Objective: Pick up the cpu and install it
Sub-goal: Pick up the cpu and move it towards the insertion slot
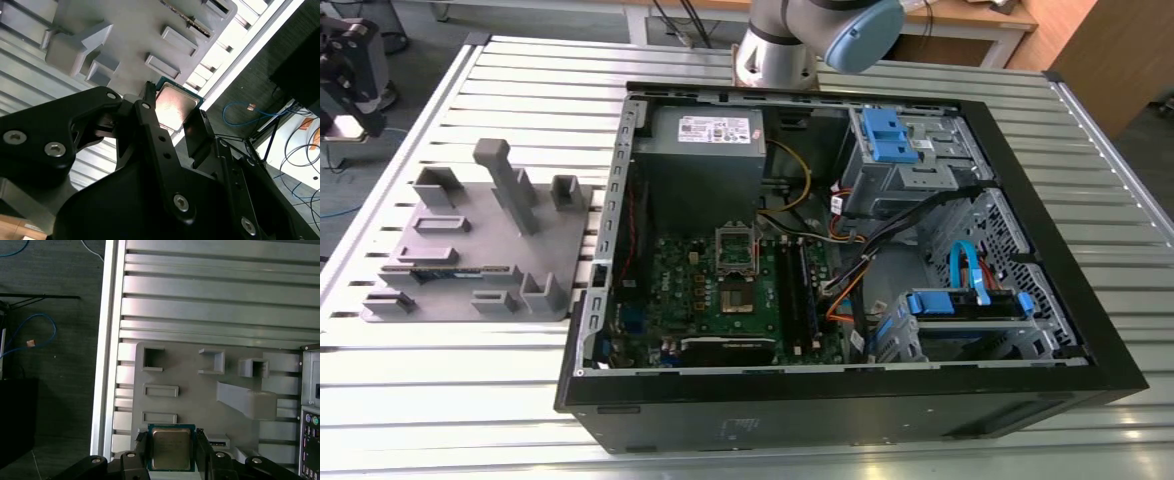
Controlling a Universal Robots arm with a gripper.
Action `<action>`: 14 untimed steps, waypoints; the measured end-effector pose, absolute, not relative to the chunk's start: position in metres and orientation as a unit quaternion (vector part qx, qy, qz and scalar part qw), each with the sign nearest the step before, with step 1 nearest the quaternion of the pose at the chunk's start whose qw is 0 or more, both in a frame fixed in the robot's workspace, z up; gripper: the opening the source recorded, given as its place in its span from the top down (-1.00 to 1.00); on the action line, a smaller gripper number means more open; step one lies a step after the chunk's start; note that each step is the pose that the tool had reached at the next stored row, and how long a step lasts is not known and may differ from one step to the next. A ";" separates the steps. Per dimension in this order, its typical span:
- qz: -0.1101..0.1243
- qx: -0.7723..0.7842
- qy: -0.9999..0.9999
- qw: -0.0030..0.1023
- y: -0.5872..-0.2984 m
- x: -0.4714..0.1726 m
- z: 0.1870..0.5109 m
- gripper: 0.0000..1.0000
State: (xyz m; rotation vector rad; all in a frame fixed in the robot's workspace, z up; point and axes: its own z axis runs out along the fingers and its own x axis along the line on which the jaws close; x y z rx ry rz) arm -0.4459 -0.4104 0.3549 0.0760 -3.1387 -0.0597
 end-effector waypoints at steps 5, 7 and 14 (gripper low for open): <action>-0.019 0.024 -1.000 0.001 -0.410 -0.445 0.355 0.06; -0.019 0.024 -1.000 0.001 -0.410 -0.445 0.355 0.06; -0.019 0.024 -1.000 0.001 -0.410 -0.440 0.355 0.06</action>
